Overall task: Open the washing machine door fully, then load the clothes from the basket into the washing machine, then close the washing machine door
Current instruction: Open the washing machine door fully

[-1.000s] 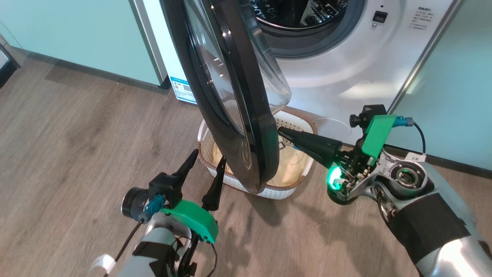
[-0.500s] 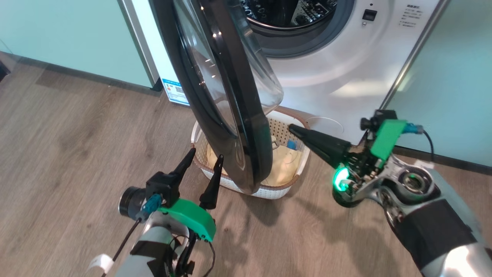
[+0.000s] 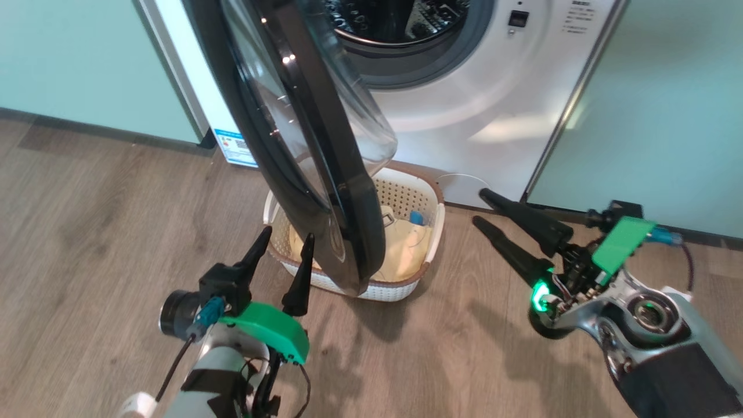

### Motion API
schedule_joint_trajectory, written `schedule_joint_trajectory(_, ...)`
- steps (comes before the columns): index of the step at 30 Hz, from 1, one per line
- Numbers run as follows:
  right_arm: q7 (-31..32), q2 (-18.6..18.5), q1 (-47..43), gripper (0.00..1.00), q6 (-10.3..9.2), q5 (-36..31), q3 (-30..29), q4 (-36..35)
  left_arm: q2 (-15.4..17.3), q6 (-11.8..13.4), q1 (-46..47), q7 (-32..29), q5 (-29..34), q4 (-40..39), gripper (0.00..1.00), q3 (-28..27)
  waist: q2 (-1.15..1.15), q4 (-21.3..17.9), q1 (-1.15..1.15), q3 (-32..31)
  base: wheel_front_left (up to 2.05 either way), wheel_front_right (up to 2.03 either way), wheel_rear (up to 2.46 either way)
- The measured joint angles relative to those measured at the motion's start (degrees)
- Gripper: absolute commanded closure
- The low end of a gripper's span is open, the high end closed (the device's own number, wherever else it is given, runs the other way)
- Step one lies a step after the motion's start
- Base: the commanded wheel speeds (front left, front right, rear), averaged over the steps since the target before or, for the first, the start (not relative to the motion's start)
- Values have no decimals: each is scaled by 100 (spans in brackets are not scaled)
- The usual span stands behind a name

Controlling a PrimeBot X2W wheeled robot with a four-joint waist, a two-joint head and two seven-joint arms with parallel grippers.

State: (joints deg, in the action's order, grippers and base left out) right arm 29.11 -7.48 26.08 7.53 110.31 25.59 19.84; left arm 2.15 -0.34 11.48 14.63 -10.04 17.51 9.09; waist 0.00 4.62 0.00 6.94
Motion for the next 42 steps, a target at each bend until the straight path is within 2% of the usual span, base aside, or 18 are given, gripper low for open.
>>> schedule_joint_trajectory(7,-527,-201,-425,0,0,-398,-324,-364,0,-1,-90,0,46,-4,0,-182,0,-166,0,-50,0,0,0)
schedule_joint_trajectory(14,-1488,-566,-882,0,0,-1417,-695,-799,0,-8,-154,0,100,-13,0,-338,0,-305,0,-116,0,0,0)
schedule_joint_trajectory(25,-3657,-1056,-1468,0,0,-3732,-938,-1000,-1,-9,-348,1,105,-13,0,-476,0,-464,0,-304,0,0,0)
schedule_joint_trajectory(29,-4216,-1216,-1553,0,0,-5105,-1129,-900,1,-27,-418,1,105,-16,0,-533,0,-528,0,-347,0,0,0)
schedule_joint_trajectory(30,-4285,-1220,-1578,0,0,-5480,-1263,-894,0,-29,-439,0,105,-18,0,-535,0,-541,0,-352,0,0,0)
schedule_joint_trajectory(31,-4332,-1185,-1673,0,0,-6149,-1535,-911,0,-51,-450,0,105,-22,0,-544,0,-565,0,-351,0,0,0)
schedule_joint_trajectory(35,-4356,-800,-2045,0,0,-7491,-2107,-1127,-1,-51,-449,0,142,-59,0,-573,0,-601,0,-322,0,0,0)
schedule_joint_trajectory(36,-4356,-800,-2045,0,0,-7491,-2107,-1127,-1,-51,-449,0,142,-59,0,-573,0,-601,0,-322,0,0,0)
schedule_joint_trajectory(42,-4357,-266,-2715,0,0,-8877,-2443,-1436,0,-52,-450,0,148,-67,0,-627,0,-608,0,-310,0,0,0)
